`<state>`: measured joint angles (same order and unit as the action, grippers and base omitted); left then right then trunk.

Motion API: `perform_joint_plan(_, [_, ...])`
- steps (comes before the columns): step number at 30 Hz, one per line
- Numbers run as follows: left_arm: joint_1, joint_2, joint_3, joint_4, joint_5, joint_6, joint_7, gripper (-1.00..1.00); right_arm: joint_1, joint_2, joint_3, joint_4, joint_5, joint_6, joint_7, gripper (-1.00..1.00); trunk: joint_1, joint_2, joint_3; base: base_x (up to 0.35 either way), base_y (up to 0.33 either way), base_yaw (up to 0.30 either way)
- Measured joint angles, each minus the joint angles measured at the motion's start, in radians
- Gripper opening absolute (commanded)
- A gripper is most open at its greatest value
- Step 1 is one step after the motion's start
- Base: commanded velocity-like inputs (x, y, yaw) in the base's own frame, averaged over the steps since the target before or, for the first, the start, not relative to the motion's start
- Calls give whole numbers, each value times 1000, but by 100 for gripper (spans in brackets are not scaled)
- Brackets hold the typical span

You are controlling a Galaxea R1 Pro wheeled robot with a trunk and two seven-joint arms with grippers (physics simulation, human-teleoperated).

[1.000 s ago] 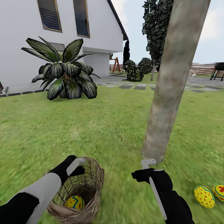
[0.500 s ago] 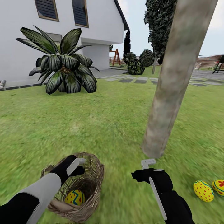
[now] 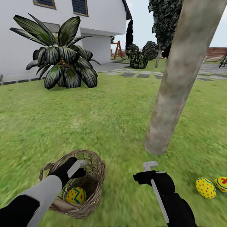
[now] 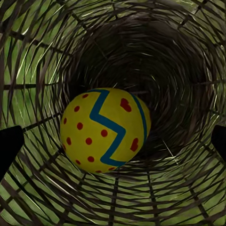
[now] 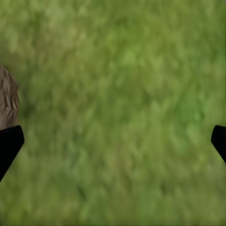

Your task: Take the three Easter eggs out of the wicker basket on the lawn in the garden, then place them on the lawn next to a single tree (choose any tree) so that all three eggs are next to the same tree and none are left in the basket.

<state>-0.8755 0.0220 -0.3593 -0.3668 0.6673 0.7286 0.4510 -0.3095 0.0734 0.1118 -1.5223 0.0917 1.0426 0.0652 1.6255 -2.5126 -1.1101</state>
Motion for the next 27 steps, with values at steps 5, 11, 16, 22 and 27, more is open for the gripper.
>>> perform_joint_plan(5, [0, 0, 0, -1, 0, 0, 0, 100, 0, 0, 0, 0, 0, 0, 0, 100, 2, -1, -19, 0, 0, 0])
perform_joint_plan(11, [0, 0, 0, -1, 0, 0, 0, 100, 0, 0, 0, 0, 0, 0, 0, 100, 5, -3, -43, 0, 0, 0])
perform_joint_plan(16, [0, 0, 0, -1, 0, 0, 0, 100, 0, 0, 0, 0, 0, 0, 0, 100, 7, -4, -62, 0, 0, 0])
perform_joint_plan(22, [1, 0, 0, -1, -1, 0, 0, 100, 0, 0, 0, 0, 0, 0, 0, 100, 8, -4, -70, 0, 0, 0])
perform_joint_plan(27, [1, 0, 0, -1, 0, 0, 0, 100, 0, 0, 0, 0, 0, 0, 0, 100, 10, -5, -89, 0, 0, 0])
